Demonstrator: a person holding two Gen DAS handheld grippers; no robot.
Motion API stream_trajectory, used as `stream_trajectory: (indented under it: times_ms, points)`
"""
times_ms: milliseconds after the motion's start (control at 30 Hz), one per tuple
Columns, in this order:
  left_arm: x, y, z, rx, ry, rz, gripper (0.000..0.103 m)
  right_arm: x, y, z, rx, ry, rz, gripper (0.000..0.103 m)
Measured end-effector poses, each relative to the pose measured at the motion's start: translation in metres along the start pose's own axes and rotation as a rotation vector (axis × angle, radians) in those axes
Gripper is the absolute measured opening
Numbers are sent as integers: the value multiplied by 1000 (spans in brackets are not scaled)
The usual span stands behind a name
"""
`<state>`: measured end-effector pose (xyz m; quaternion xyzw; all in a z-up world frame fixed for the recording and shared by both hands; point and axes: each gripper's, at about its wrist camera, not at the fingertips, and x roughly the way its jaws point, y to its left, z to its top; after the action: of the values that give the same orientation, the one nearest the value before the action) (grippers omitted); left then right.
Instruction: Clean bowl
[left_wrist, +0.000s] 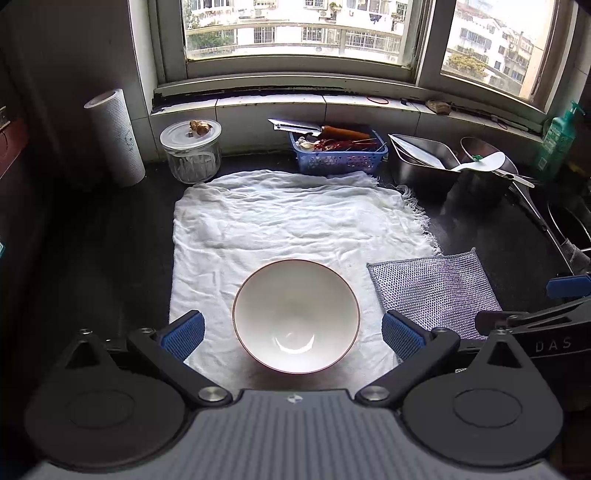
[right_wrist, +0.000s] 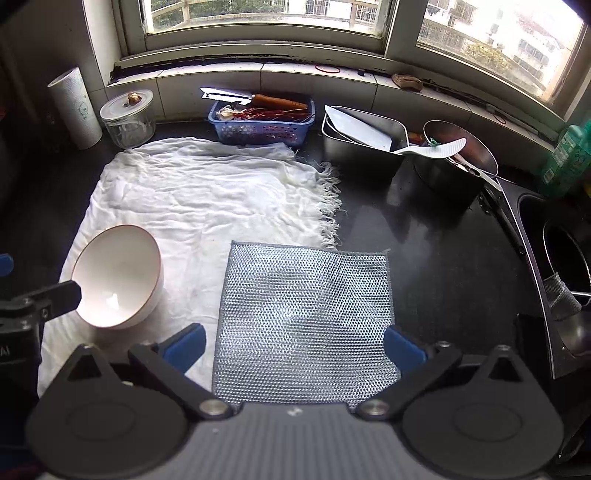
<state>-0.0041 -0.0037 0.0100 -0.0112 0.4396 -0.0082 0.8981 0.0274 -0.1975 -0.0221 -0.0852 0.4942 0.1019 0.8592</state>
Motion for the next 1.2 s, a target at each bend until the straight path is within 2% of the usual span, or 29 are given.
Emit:
stream_trajectory:
  times_ms: [1200]
  points:
    - [-10,0,-4,2,-10,-4,103,-8,-1,-6,3,0,3,103]
